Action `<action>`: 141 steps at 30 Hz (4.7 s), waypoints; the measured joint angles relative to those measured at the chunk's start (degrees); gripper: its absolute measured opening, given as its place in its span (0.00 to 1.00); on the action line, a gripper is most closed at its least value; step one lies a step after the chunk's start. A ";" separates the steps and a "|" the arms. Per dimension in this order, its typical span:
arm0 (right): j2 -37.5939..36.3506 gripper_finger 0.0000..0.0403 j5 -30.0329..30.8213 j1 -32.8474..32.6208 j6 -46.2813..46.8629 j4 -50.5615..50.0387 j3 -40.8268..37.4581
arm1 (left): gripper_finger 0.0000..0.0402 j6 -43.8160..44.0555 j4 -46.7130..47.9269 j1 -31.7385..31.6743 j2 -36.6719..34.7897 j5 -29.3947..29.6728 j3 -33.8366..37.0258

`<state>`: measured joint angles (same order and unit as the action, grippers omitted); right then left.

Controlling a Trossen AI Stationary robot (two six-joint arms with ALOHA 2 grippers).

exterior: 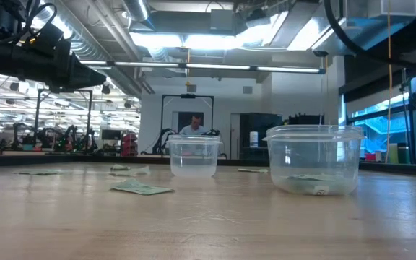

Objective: Pick and place Stevia / Truvia into bins
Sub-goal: Put the green stevia packet into the bottom transparent container

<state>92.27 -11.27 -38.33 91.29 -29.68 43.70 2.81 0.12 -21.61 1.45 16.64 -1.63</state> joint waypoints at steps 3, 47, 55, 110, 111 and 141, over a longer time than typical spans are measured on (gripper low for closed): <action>-0.02 0.08 1.20 0.00 0.00 -0.13 0.02 | 0.28 0.00 0.00 0.02 0.00 0.00 0.00; -0.22 0.15 1.35 0.13 -10.43 0.86 -0.11 | 0.28 0.02 0.00 0.02 0.00 0.02 0.00; -0.22 0.26 1.53 0.09 -9.78 1.46 -0.04 | 0.28 0.02 0.00 0.02 0.00 0.02 0.00; -0.17 0.05 3.48 0.79 -10.64 2.04 -0.11 | 0.28 0.04 0.01 0.01 0.00 0.00 0.00; -0.17 0.02 3.45 0.79 -11.67 1.96 -0.11 | 0.28 0.03 0.02 0.01 0.00 0.00 0.00; -17.57 0.00 21.27 15.38 -48.57 4.68 7.07 | 0.28 0.02 0.00 0.02 -0.02 -0.04 0.00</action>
<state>74.70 10.00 -22.95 42.71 -25.00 50.77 2.83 0.12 -21.58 1.43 16.61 -1.63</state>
